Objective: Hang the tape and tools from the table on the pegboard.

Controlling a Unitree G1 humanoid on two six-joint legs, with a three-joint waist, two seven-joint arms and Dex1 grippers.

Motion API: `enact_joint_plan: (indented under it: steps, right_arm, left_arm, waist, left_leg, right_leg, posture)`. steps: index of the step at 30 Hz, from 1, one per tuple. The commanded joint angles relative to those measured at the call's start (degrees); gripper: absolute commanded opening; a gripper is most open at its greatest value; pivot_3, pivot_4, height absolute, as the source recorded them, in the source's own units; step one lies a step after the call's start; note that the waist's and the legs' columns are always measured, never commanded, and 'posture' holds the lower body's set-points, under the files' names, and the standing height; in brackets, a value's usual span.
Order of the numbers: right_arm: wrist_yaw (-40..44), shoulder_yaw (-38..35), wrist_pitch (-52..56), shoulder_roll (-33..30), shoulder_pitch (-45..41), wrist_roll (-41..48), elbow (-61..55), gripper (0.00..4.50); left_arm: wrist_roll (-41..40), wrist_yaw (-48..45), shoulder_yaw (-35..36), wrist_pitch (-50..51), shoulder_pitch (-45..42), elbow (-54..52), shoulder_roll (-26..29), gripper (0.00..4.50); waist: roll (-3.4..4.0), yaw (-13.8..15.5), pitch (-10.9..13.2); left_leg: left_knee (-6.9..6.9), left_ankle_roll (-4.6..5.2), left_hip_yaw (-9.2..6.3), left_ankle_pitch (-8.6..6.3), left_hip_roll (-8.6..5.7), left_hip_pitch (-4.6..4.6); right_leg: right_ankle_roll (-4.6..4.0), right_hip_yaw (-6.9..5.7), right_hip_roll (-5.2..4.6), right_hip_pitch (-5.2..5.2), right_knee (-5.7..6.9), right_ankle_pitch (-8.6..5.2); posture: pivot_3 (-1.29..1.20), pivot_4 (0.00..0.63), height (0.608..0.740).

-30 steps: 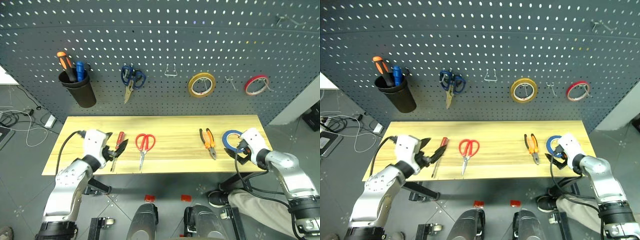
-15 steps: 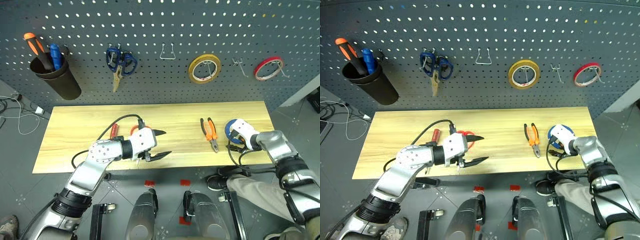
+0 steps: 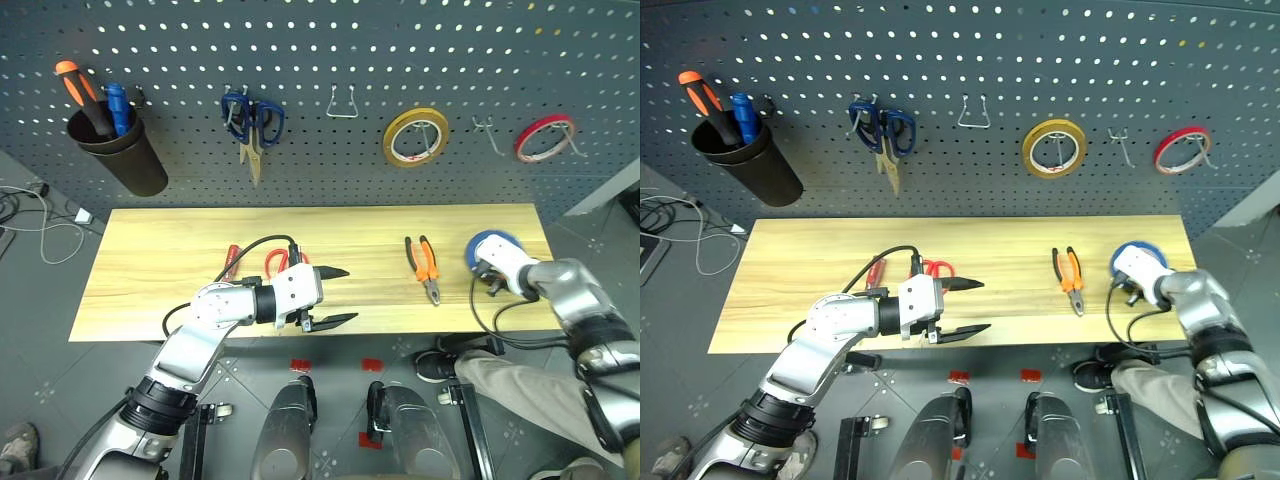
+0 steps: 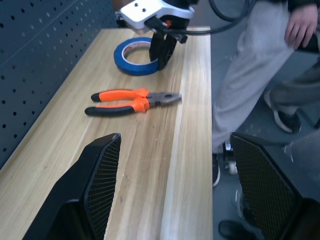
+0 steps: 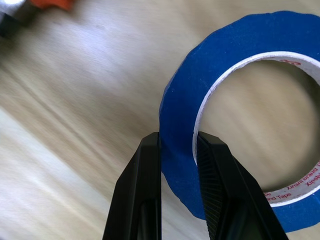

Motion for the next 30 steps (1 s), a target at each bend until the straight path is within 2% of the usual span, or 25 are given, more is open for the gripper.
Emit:
enact_joint_plan:
  steps: [1, 3, 6, 9, 13, 16, 21, 25, 28, 30]
  right_arm:
    - [-5.3, -10.1, 7.4, -2.2, 13.2, 0.6, -29.7, 0.67]
    - [-8.0, -12.6, 9.9, -0.7, 20.8, -1.1, -43.2, 0.67]
    - [-13.9, -12.5, 8.5, 1.5, 28.4, -7.2, -58.3, 0.67]
    - [-18.3, -11.9, 5.4, 3.1, 27.1, -11.0, -63.5, 0.67]
    - [-19.8, -12.8, 1.5, 3.9, 17.4, -8.3, -56.0, 0.67]
    - [-18.3, -11.9, -2.1, 4.3, 10.3, -4.9, -45.7, 0.67]
    - [-16.8, -10.3, -7.3, 5.2, 2.0, -2.0, -34.7, 0.67]
    - [-15.9, -10.1, -7.8, 6.9, -0.9, 0.2, -31.3, 0.67]
    - [-15.8, -11.4, -3.7, 9.6, 0.2, 3.2, -33.3, 1.67]
    - [-15.7, -11.5, -0.1, 10.9, 4.0, 3.9, -37.3, 2.30]
  left_arm:
    - [-4.2, 0.9, 3.1, 1.8, -0.5, -2.6, -1.7, 3.66]
    - [-5.0, 1.9, 4.1, 2.6, -1.4, -2.7, -2.7, 3.66]
    - [-6.9, 4.0, 5.7, 5.1, -3.7, -3.2, -4.9, 3.66]
    - [-8.1, 5.8, 6.3, 7.2, -6.1, -3.6, -6.9, 3.66]
    - [-7.8, 5.8, 6.0, 7.4, -7.0, -3.1, -7.6, 3.66]
    - [-7.3, 6.0, 6.0, 7.2, -6.7, -3.1, -7.5, 3.66]
    - [-7.3, 6.6, 6.5, 7.8, -5.8, -3.6, -6.9, 3.66]
    - [-7.0, 6.7, 6.7, 7.7, -4.9, -3.7, -6.4, 3.66]
    - [-6.1, 6.7, 6.7, 7.1, -4.0, -3.0, -5.5, 3.66]
    - [-4.8, 5.9, 6.8, 5.3, -2.9, -1.8, -4.1, 3.66]
  waist:
    - [0.03, 0.2, 0.0]
    - [0.03, 0.0, 0.0]
    - [0.03, -0.4, 0.0]
    - [0.06, -1.0, 0.0]
    - [0.04, -1.4, 0.0]
    - [0.02, -1.3, 0.0]
    - [0.02, -1.1, 0.0]
    - [0.03, -1.1, 0.0]
    - [0.03, -1.1, 0.0]
    - [0.03, -1.0, 0.0]
  left_leg:
    - [-0.04, -0.02, 0.04, 0.00, 0.01, -0.02]
    - [-0.04, -0.07, -0.02, -0.03, 0.07, -0.05]
    - [-0.04, -0.10, -0.01, -0.05, 0.08, -0.01]
    - [0.05, -0.09, 0.09, -0.06, 0.04, 0.00]
    - [0.17, -0.07, 0.24, -0.05, 0.04, 0.05]
    - [0.17, -0.08, 0.24, -0.03, 0.06, 0.10]
    - [0.14, -0.06, 0.28, -0.04, 0.04, 0.03]
    - [0.00, -0.04, 0.28, -0.06, 0.03, -0.06]
    - [-0.03, -0.04, 0.23, -0.06, 0.08, -0.05]
    - [0.00, -0.04, 0.23, -0.06, 0.07, -0.05]
  right_leg:
    - [0.01, -0.01, 0.00, -0.04, 0.00, 0.00]
    - [0.28, -0.09, 0.03, -0.06, 0.02, -0.17]
    - [0.43, -0.07, 0.04, -0.05, 0.05, -0.25]
    - [0.51, 0.05, 0.01, -0.06, 0.05, -0.22]
    - [0.62, 0.23, 0.04, -0.05, 0.04, -0.16]
    - [0.61, 0.26, 0.08, -0.04, 0.11, -0.15]
    - [0.36, 0.23, 0.05, -0.04, 0.06, -0.02]
    - [0.33, 0.10, 0.02, -0.07, -0.07, -0.02]
    - [0.32, 0.00, 0.02, -0.07, -0.05, -0.03]
    - [0.31, 0.01, 0.01, -0.07, 0.00, -0.03]
  posture:
    - [-0.06, 0.341, 0.740]
    - [-0.06, 0.341, 0.740]
    - [-0.07, 0.341, 0.740]
    - [-0.08, 0.340, 0.740]
    - [-0.07, 0.332, 0.740]
    - [-0.06, 0.326, 0.740]
    - [-0.04, 0.324, 0.740]
    - [-0.04, 0.324, 0.740]
    - [-0.04, 0.327, 0.740]
    - [-0.04, 0.329, 0.740]
